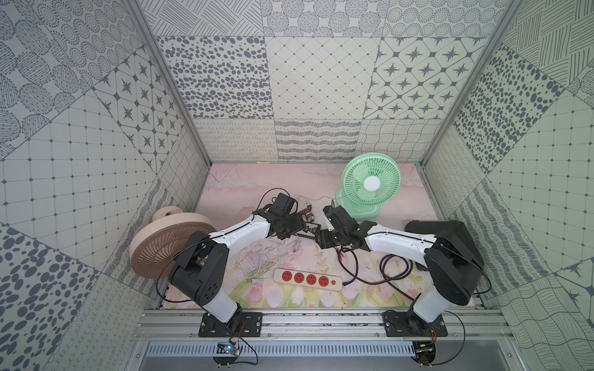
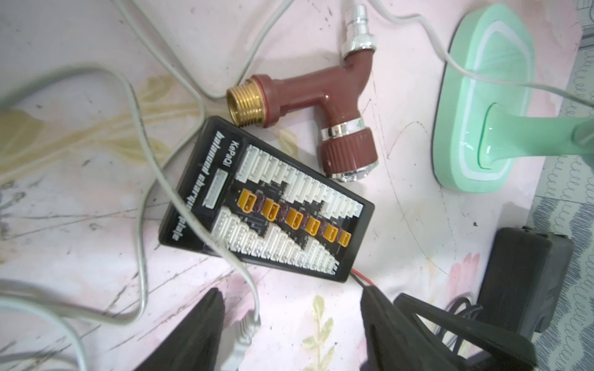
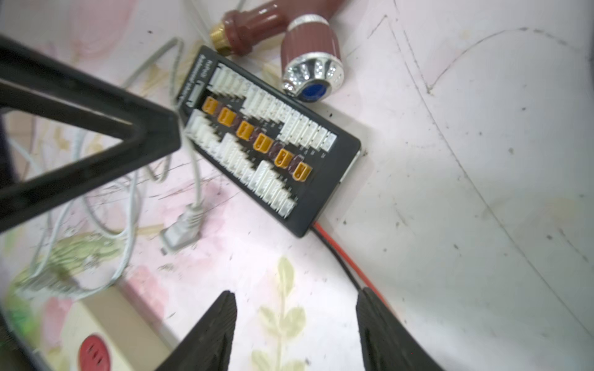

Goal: Plug the desk fan into the power strip
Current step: Move the distractor to the center of the board, then pick up the plug from the center of the board.

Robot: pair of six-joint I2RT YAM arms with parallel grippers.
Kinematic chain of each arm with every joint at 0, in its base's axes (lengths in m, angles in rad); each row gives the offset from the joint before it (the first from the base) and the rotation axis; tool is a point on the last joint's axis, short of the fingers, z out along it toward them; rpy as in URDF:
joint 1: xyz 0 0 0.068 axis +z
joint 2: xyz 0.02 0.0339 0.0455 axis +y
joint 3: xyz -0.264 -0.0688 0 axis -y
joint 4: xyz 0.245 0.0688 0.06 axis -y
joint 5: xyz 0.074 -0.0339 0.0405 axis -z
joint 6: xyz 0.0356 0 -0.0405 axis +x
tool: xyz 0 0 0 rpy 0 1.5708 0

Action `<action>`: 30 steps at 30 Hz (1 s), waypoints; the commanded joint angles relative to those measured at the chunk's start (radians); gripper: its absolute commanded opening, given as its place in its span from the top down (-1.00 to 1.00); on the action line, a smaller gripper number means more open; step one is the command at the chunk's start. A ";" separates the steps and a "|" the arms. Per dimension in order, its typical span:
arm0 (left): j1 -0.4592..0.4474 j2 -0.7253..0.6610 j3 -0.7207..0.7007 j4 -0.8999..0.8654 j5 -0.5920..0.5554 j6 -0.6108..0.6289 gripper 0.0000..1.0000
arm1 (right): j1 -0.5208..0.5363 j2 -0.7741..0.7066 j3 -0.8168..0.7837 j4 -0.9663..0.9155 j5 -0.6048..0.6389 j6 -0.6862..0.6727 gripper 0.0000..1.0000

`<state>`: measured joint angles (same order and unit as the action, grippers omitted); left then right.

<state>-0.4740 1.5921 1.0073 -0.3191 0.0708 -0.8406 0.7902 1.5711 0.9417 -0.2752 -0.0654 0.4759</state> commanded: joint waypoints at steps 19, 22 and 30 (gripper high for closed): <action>-0.022 0.089 0.081 -0.209 -0.071 -0.050 -0.14 | 0.000 -0.332 -0.209 0.003 0.027 0.092 -0.94; -0.039 0.119 0.091 -0.196 -0.074 -0.051 -0.13 | 0.000 -0.335 -0.214 0.007 0.034 0.103 -0.94; -0.067 0.187 0.090 -0.176 -0.095 -0.065 0.04 | -0.003 -0.338 -0.223 0.008 0.007 0.117 -0.94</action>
<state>-0.5304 1.7515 1.0908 -0.4995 -0.0002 -0.8871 0.7898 1.2572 0.7330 -0.3016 -0.0521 0.5739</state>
